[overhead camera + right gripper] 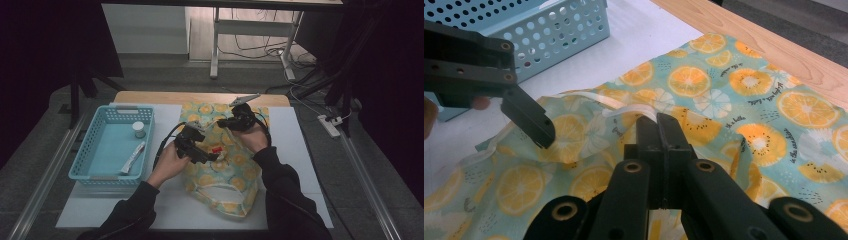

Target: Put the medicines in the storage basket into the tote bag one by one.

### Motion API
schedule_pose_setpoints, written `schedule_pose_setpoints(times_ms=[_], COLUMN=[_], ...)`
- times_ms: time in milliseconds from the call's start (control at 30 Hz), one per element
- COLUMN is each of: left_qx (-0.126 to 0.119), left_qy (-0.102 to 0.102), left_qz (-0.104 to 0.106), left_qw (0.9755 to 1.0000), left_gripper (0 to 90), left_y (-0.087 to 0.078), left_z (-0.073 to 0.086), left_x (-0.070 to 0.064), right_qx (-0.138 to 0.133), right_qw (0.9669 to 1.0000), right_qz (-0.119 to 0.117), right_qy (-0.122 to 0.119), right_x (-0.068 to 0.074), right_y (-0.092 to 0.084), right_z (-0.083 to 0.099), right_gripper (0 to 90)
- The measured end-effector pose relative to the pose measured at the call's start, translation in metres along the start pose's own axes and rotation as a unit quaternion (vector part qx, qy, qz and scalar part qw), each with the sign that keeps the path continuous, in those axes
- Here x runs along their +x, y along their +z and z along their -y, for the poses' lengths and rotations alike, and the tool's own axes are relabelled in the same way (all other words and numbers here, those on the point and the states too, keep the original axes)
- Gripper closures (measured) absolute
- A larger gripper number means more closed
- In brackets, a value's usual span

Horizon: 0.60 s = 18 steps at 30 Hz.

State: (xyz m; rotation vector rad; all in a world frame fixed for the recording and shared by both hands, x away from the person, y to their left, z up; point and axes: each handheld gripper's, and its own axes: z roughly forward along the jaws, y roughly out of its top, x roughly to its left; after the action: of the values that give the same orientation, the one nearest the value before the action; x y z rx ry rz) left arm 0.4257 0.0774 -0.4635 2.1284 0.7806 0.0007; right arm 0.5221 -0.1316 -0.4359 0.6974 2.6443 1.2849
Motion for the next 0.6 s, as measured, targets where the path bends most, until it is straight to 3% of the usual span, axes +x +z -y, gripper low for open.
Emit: schedule_pose_setpoints(times_ms=[167,600], left_qx=[-0.009,-0.019], left_qy=[0.001,-0.006], left_qz=[0.005,-0.028], left_qw=[0.9999,0.9994], left_gripper=[0.8,0.0], left_y=[-0.011,-0.046], left_z=[0.004,0.020], left_x=[0.001,0.007], right_qx=[-0.001,0.002], right_qw=[1.0000,1.0000], right_qz=[0.000,0.000], right_qy=[-0.001,-0.001], right_x=[0.001,0.002], right_y=[-0.001,-0.001], right_z=[0.000,0.002], right_gripper=[90.0,90.0])
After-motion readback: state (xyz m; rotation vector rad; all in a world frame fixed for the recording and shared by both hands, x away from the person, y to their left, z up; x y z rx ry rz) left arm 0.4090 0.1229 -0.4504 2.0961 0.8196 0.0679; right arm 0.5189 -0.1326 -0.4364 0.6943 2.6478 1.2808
